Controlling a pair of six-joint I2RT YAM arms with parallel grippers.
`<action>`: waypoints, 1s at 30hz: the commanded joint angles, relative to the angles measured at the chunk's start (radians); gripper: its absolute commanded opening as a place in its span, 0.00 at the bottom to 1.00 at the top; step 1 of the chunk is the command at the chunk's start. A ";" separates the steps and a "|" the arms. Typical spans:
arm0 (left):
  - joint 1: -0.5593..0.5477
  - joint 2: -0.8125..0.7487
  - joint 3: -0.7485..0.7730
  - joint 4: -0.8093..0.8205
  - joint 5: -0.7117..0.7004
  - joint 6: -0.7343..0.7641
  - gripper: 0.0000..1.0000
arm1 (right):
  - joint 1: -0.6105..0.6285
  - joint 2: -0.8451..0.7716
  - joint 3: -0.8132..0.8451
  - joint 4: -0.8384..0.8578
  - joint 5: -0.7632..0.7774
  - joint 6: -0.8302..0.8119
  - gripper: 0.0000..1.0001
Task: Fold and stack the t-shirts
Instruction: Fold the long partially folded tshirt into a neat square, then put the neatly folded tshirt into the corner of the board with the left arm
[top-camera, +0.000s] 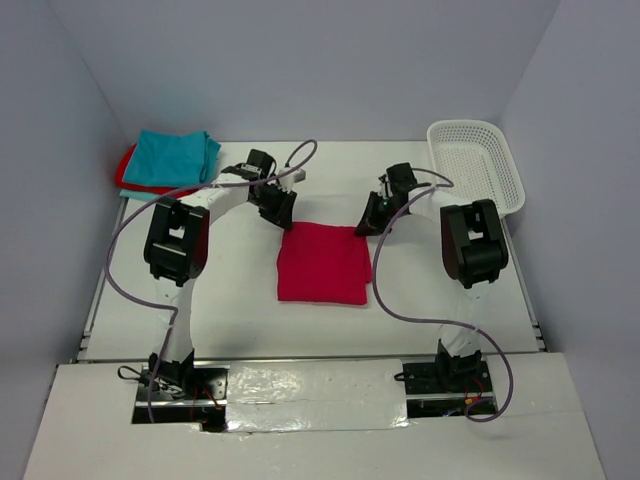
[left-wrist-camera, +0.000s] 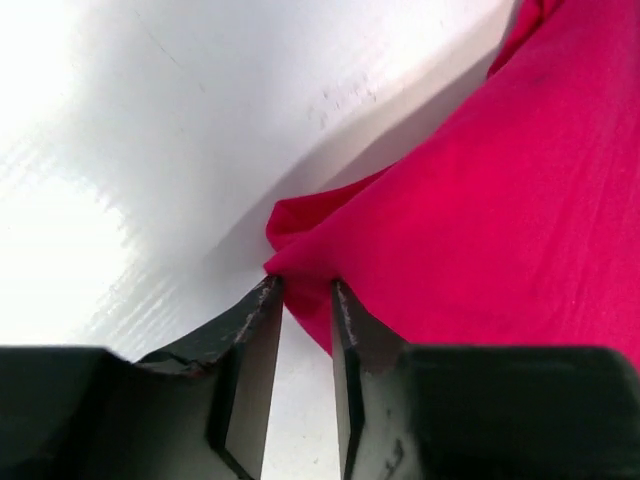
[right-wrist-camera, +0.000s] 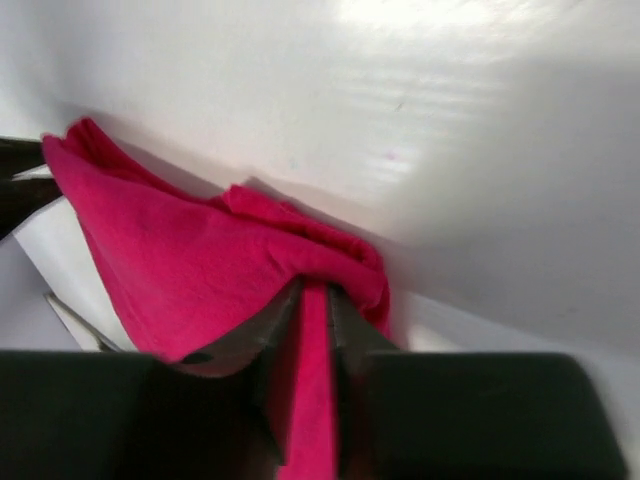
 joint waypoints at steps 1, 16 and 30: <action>0.020 0.010 0.069 0.006 0.036 -0.051 0.39 | -0.035 -0.033 0.103 -0.030 0.089 -0.022 0.30; 0.057 -0.393 -0.428 0.176 0.091 -0.387 0.99 | 0.010 -0.340 -0.262 -0.006 0.131 -0.015 0.58; 0.037 -0.214 -0.608 0.377 0.156 -0.580 0.99 | 0.114 -0.176 -0.322 0.040 0.141 0.047 0.59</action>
